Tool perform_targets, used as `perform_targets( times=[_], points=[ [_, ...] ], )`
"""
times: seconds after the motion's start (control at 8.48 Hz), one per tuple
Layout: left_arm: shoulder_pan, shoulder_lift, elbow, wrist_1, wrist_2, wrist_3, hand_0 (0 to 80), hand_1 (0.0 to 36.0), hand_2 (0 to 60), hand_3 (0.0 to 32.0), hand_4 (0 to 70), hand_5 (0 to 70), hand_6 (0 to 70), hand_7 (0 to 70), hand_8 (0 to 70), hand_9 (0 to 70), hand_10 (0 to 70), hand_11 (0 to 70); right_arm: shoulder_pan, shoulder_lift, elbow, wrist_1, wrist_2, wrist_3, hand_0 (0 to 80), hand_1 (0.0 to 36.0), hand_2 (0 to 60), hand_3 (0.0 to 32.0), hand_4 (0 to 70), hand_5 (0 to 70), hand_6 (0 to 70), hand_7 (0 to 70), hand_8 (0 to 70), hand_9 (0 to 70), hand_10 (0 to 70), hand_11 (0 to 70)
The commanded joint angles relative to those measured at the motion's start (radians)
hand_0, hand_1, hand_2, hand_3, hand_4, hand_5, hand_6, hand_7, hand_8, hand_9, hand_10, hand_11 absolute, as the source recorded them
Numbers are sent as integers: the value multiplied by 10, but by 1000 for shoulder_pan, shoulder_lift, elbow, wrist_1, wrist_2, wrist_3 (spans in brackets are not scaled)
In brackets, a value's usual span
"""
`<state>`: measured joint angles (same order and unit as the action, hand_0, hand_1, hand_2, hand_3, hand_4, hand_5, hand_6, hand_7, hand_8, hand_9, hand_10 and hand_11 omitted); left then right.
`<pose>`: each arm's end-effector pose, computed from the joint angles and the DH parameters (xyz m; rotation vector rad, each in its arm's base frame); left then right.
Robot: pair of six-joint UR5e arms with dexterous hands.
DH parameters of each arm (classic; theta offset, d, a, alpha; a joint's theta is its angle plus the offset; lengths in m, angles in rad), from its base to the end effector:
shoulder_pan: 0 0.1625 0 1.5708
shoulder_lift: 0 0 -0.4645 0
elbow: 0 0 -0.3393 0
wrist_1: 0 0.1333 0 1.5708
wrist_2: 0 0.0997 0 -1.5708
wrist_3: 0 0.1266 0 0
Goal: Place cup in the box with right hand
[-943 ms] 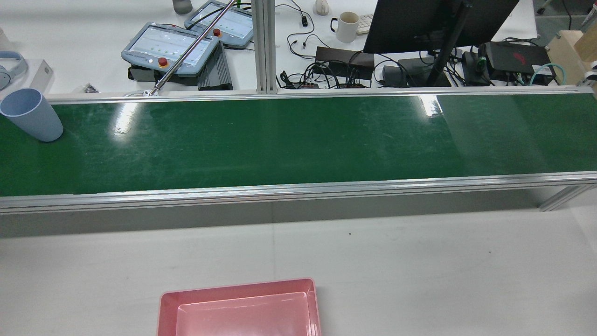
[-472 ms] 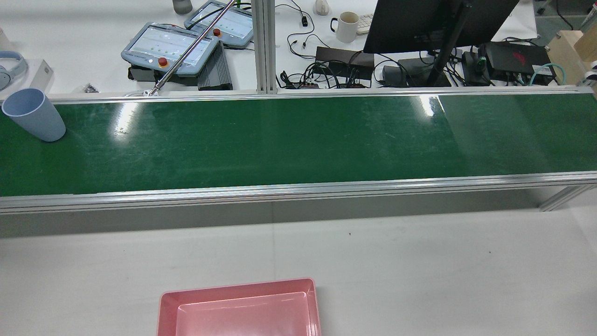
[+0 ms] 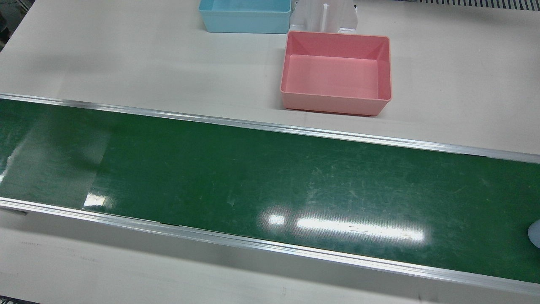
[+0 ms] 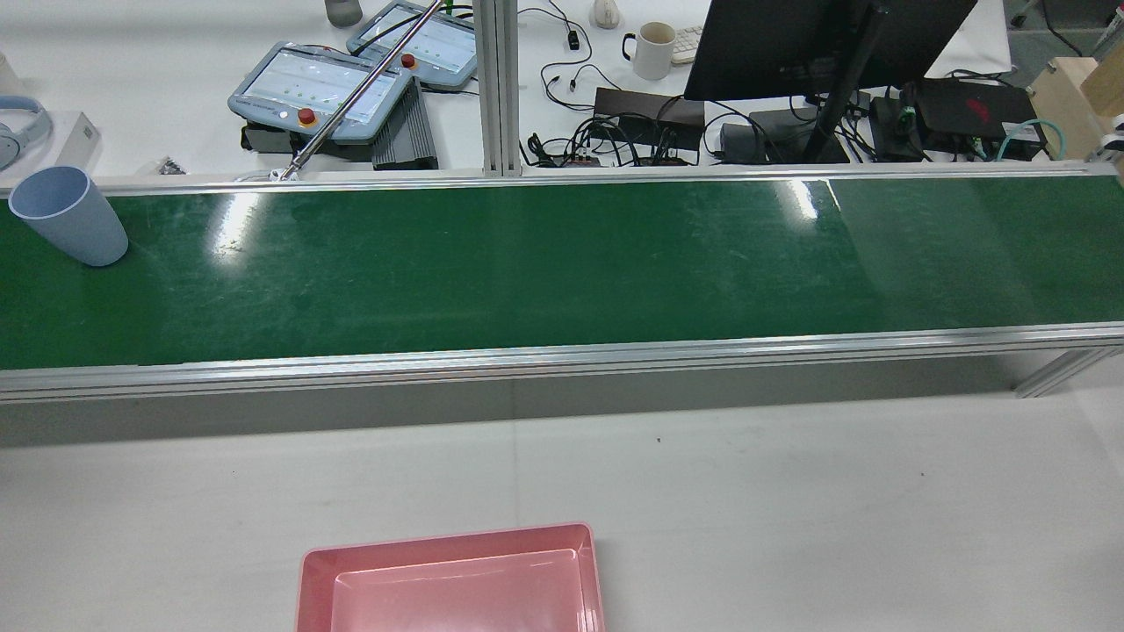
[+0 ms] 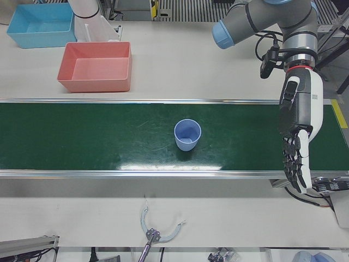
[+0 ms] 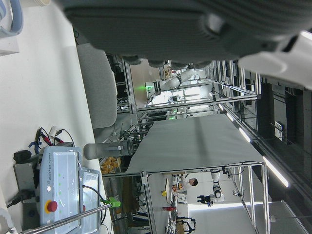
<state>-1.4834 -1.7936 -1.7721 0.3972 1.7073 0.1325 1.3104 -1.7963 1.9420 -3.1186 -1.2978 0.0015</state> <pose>-0.0685 -0.5480 0.5722 -0.0916 2.0857 -1.9999 0.0668 -0.3994 0.6438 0.0367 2.3631 -2.0066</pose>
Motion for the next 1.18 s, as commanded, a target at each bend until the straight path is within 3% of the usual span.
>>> perform_targets(
  times=[0.0, 0.47, 0.71, 1.06],
  points=[
    [0, 0, 0, 0, 0, -1, 0, 0, 0, 0, 0, 0, 0, 0, 0, 0, 0, 0, -3, 0, -6, 0, 0, 2, 800, 354, 0, 0, 254, 164, 165, 528, 299, 373, 235, 372],
    [2, 0, 8, -1, 0, -1, 0, 0, 0, 0, 0, 0, 0, 0, 0, 0, 0, 0, -3, 6, -6, -3, -2, 0, 800, 360, 0, 0, 310, 166, 179, 582, 312, 399, 257, 404],
    [2, 0, 8, 0, 0, -1, 0, 0, 0, 0, 0, 0, 0, 0, 0, 0, 0, 0, -3, 6, -6, -3, -2, 0, 800, 360, 0, 0, 280, 166, 171, 549, 305, 384, 244, 386],
    [0, 0, 6, 0, 0, 1, 0, 0, 0, 0, 0, 0, 0, 0, 0, 0, 0, 0, -2, 8, -3, -3, -2, -3, 800, 360, 0, 0, 285, 166, 171, 554, 306, 386, 247, 389]
  ],
)
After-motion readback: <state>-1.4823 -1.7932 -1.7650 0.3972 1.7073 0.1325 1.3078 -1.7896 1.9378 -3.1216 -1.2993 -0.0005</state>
